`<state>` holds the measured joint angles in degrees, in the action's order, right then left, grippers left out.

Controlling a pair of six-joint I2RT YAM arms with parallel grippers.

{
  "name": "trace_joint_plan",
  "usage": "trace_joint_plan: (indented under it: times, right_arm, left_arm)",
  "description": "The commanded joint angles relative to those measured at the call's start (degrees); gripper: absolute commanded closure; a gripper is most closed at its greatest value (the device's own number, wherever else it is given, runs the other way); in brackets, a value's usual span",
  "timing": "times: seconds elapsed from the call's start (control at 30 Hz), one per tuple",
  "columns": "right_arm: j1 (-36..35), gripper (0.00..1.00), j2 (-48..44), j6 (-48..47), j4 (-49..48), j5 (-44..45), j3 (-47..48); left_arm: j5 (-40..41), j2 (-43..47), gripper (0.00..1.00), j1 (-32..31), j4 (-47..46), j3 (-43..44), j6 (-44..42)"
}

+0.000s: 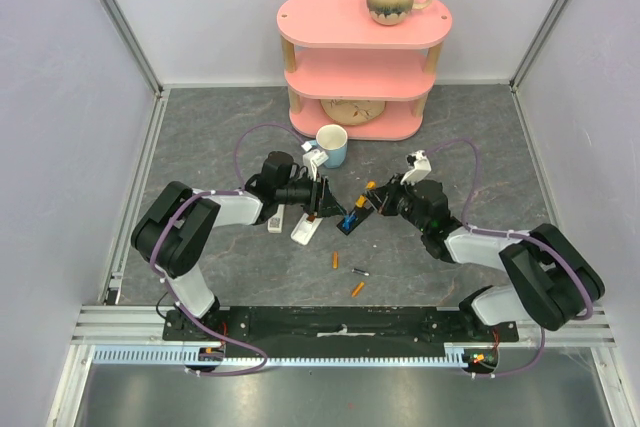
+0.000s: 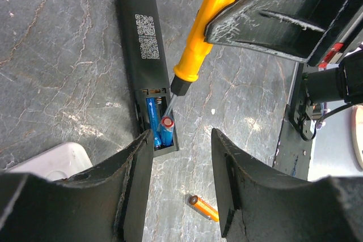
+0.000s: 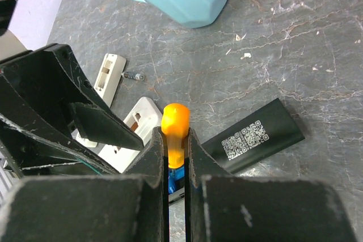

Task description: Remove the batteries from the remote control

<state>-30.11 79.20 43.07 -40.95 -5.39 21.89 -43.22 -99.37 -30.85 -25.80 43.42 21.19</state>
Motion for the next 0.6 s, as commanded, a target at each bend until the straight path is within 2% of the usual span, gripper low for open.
trace_joint_plan:
  times: [0.0,0.57]
  right_arm:
    - [-0.8,1.0,2.3,1.2,-4.6,-1.0,0.8]
    - [-5.2,1.0,1.0,0.9,-2.3,-0.4,1.6]
  left_arm:
    - [-0.8,0.5,0.49,0.4,-1.1,0.6,0.7]
    - [-0.5,0.8,0.48,0.7,-1.4,0.3,0.9]
